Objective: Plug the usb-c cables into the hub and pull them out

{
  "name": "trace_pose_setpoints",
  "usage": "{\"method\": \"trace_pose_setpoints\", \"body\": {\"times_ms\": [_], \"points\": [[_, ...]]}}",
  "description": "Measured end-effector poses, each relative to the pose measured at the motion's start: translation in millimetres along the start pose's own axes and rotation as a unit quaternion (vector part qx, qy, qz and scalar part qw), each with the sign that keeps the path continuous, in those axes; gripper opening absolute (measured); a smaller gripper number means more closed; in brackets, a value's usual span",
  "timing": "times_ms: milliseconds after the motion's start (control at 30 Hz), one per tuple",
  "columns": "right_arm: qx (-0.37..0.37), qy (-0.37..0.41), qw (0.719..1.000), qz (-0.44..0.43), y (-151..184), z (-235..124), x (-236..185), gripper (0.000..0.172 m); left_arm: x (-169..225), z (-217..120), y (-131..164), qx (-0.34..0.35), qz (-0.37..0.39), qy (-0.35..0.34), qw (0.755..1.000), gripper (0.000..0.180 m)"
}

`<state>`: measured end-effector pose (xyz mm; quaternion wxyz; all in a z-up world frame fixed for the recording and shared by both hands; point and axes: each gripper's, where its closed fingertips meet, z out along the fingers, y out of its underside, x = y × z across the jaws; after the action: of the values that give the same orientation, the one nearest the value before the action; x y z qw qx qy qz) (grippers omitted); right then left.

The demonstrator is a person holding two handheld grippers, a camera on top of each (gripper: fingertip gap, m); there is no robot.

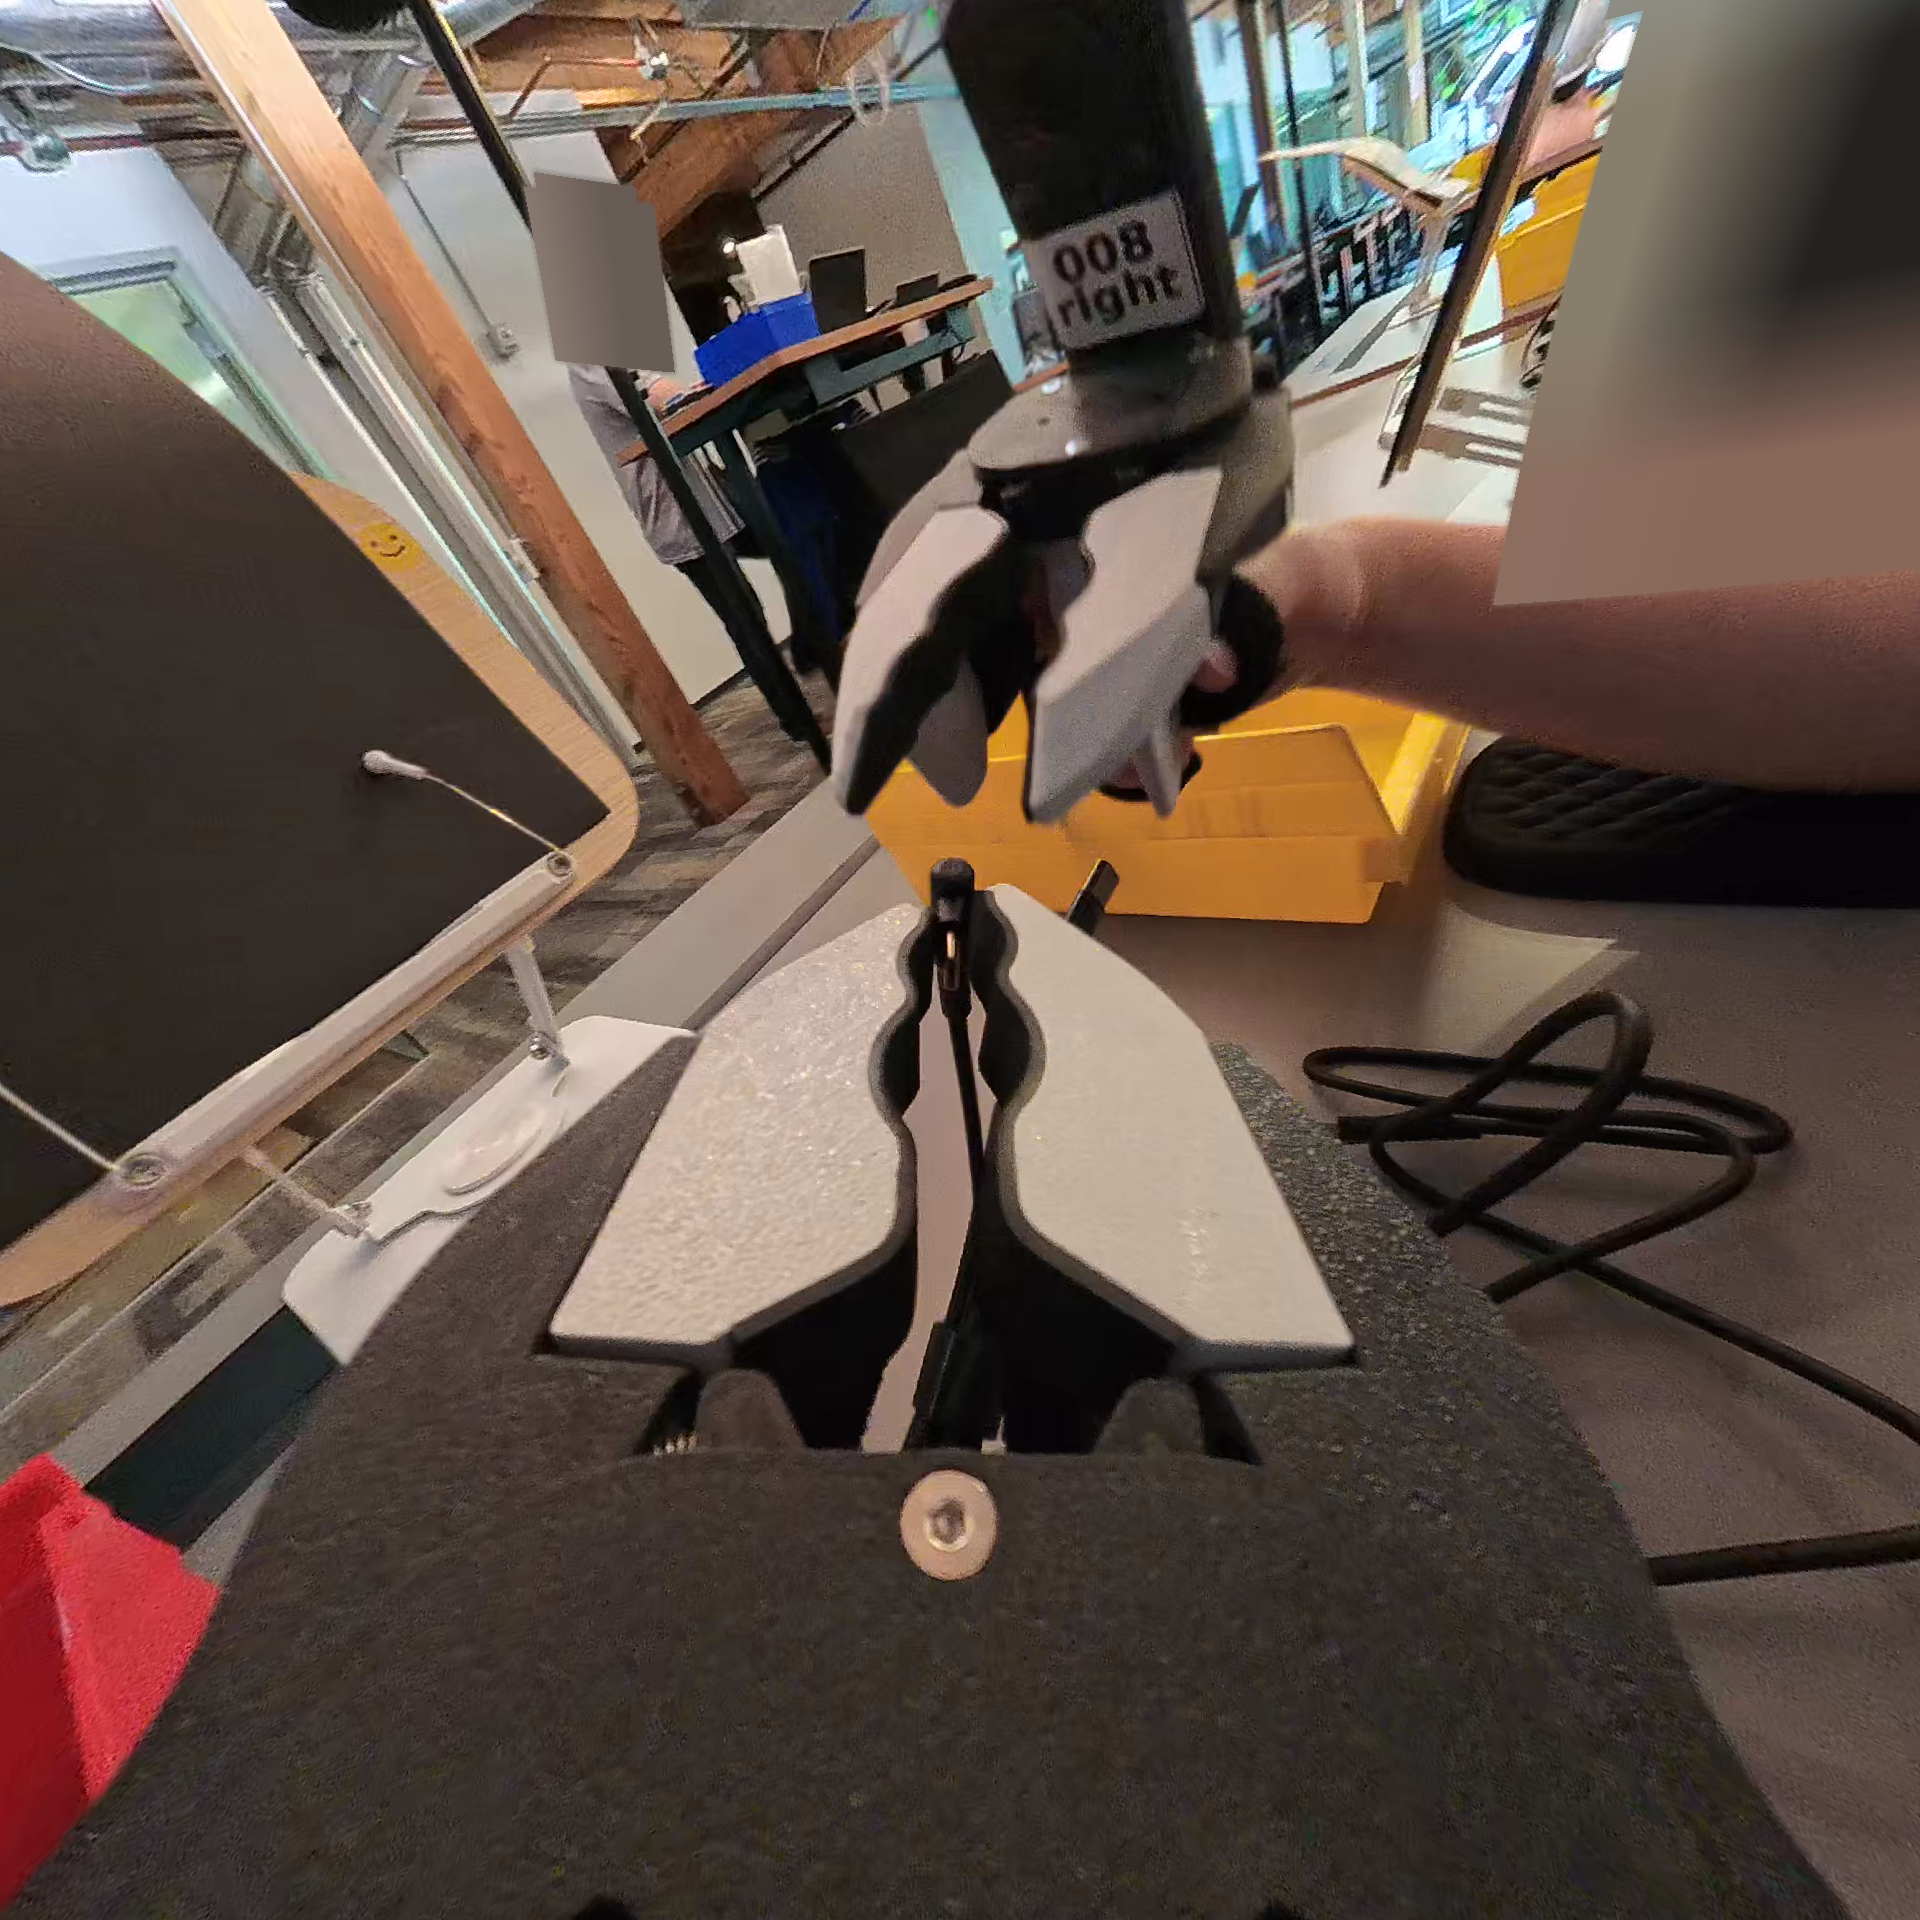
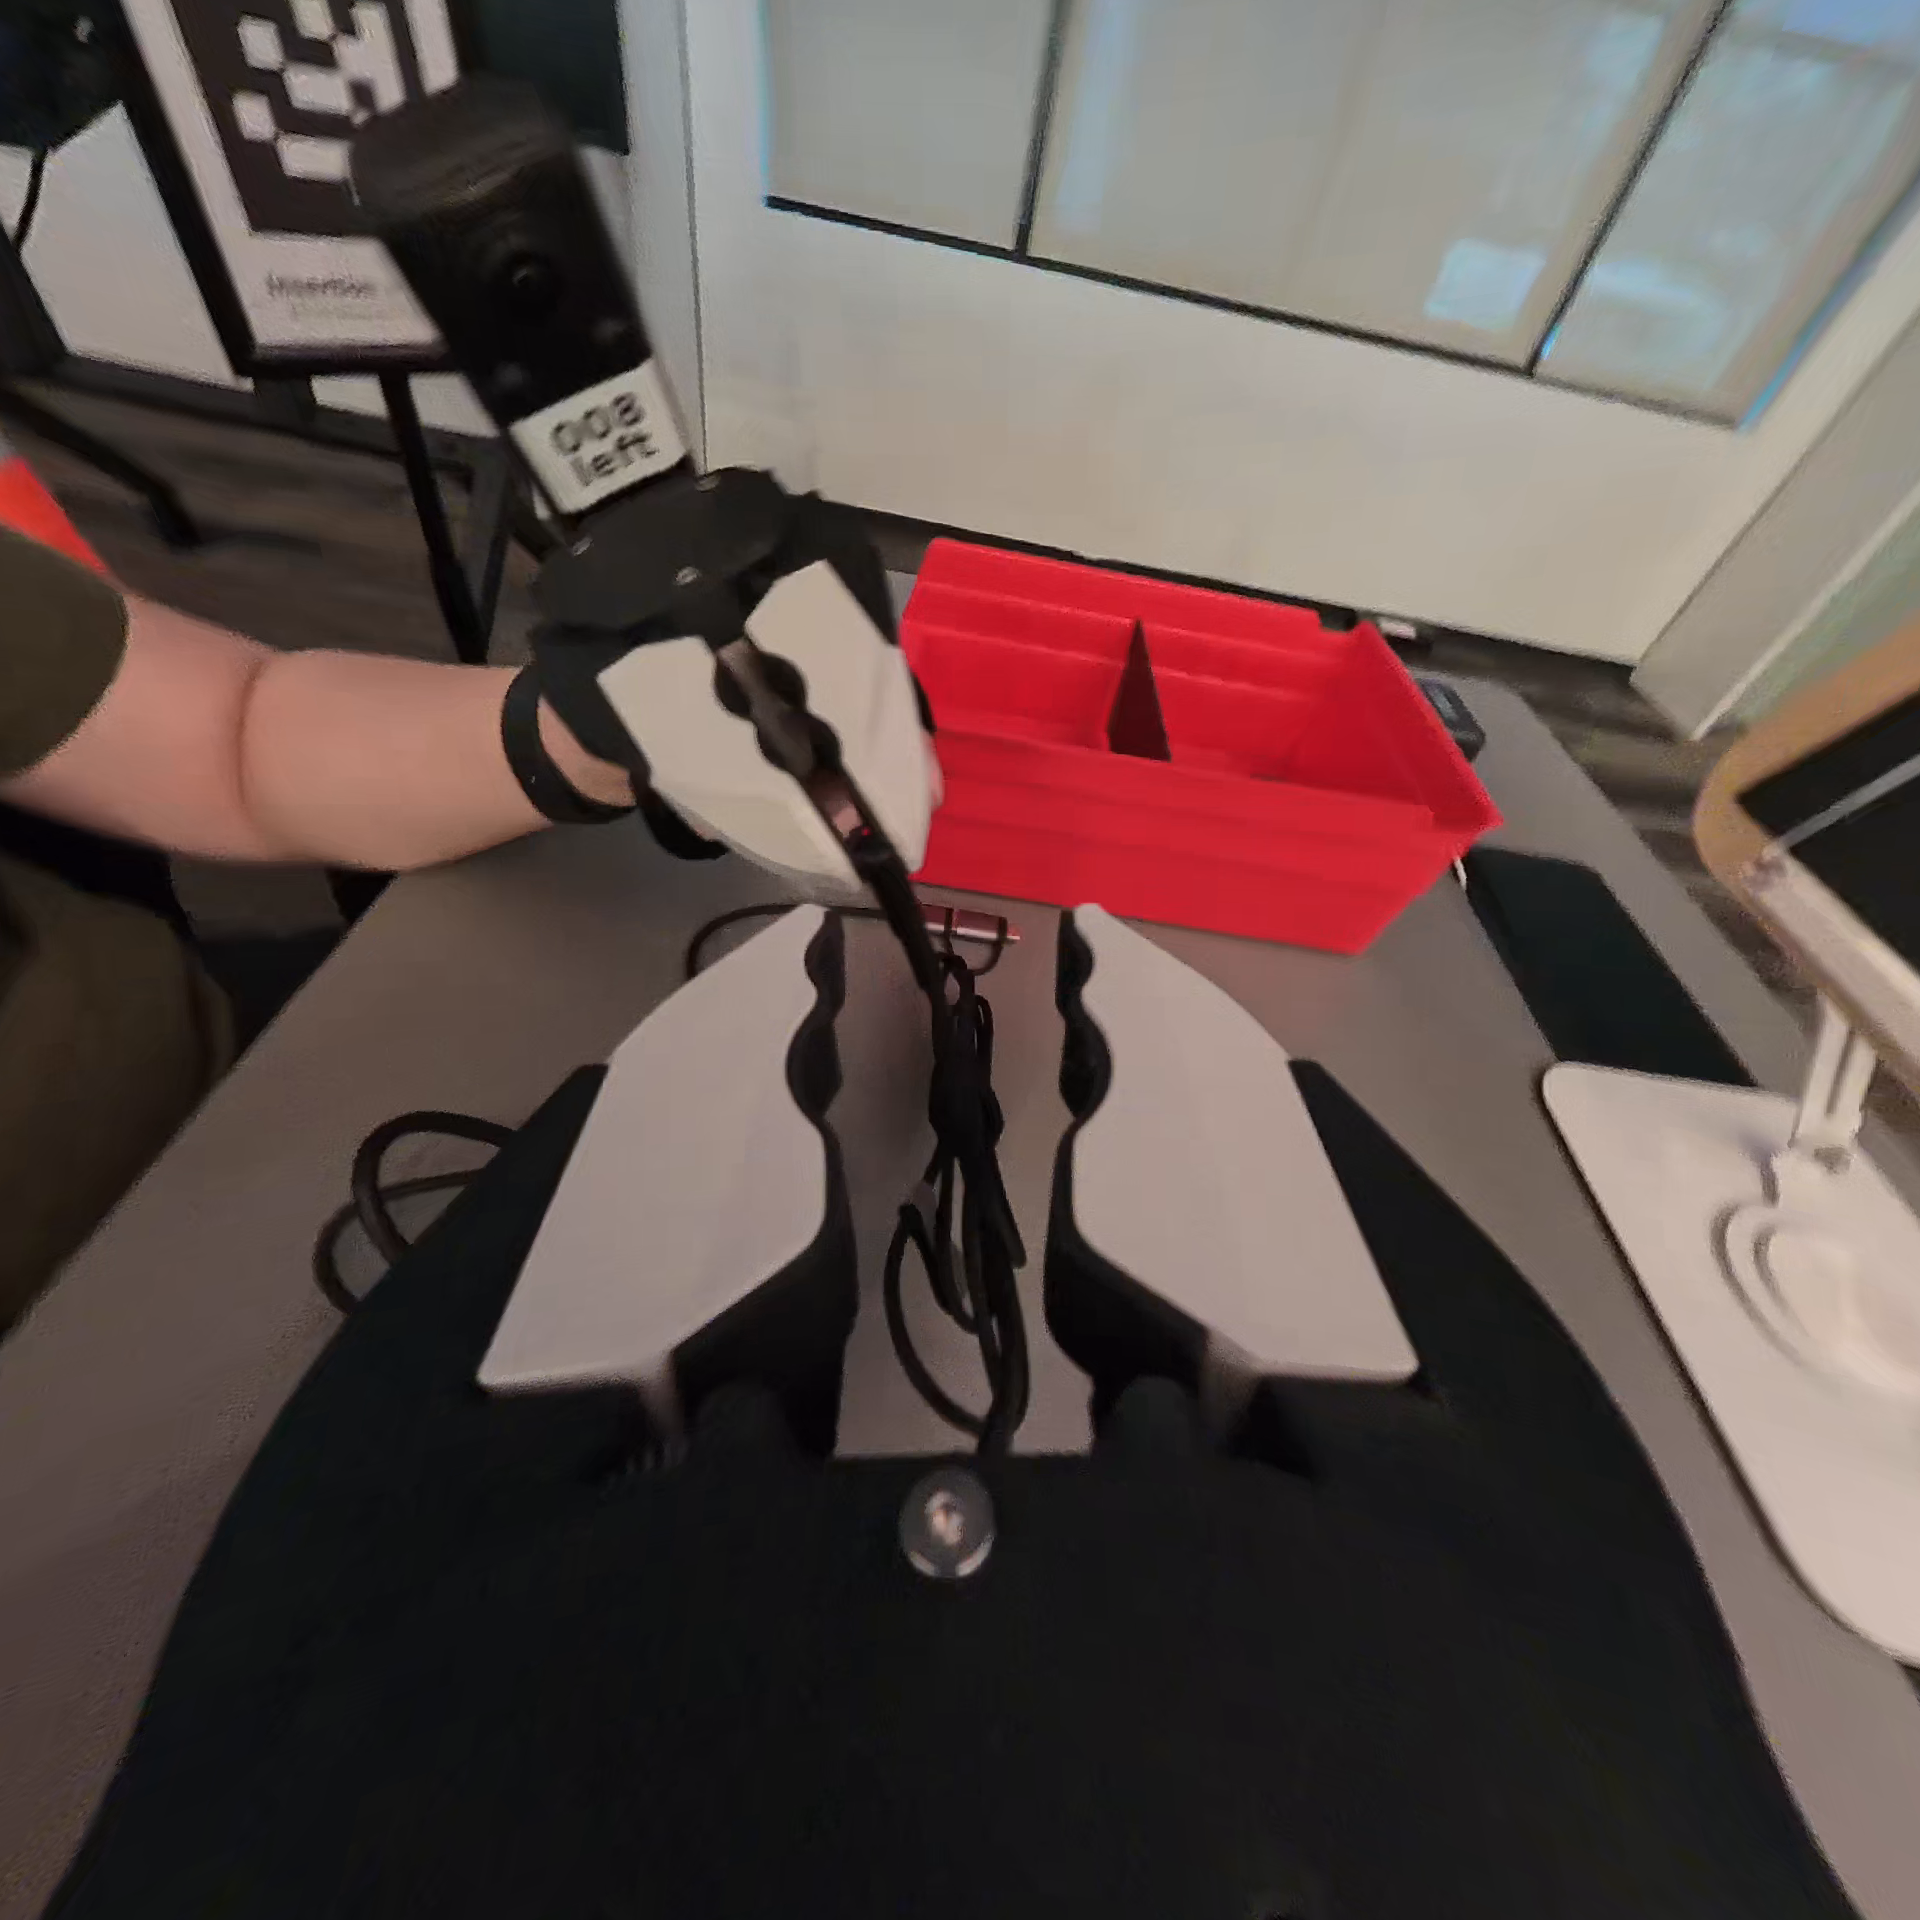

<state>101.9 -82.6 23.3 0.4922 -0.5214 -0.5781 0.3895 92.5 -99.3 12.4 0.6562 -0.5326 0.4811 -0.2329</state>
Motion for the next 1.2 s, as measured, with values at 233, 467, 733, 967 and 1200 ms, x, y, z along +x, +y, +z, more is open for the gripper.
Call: {"method": "trace_pose_setpoints", "body": {"times_ms": [233, 467, 733, 967, 1200], "points": [[0.022, -0.038, 0.998, -0.054, 6.1, 22.1, -23.5, 0.028, 11.5, -4.9, -4.5, 0.015, -0.014, 0.045, 0.999, 0.006], [0.006, -0.035, 0.997, -0.066, 3.6, 25.9, -27.9, 0.008, 7.5, -11.4, -7.1, 0.021, -0.049, 0.048, 0.997, 0.01], [0.05, -0.013, 0.998, -0.023, -6.8, 29.5, -19.4, 0.008, 8.5, -9.6, 26.7, -0.046, -0.117, 0.044, 0.991, 0.022], [0.091, -0.023, 0.995, 0.021, -10.5, 32.3, -18.9, 0.008, 9.9, 3.3, 23.6, -0.01, -0.171, 0.061, 0.983, 0.003], [0.134, -0.075, 0.986, 0.068, -19.4, 31.2, -29.4, 0.021, 18.3, -0.1, 19.3, -0.005, -0.18, 0.094, 0.979, 0.004]]}}
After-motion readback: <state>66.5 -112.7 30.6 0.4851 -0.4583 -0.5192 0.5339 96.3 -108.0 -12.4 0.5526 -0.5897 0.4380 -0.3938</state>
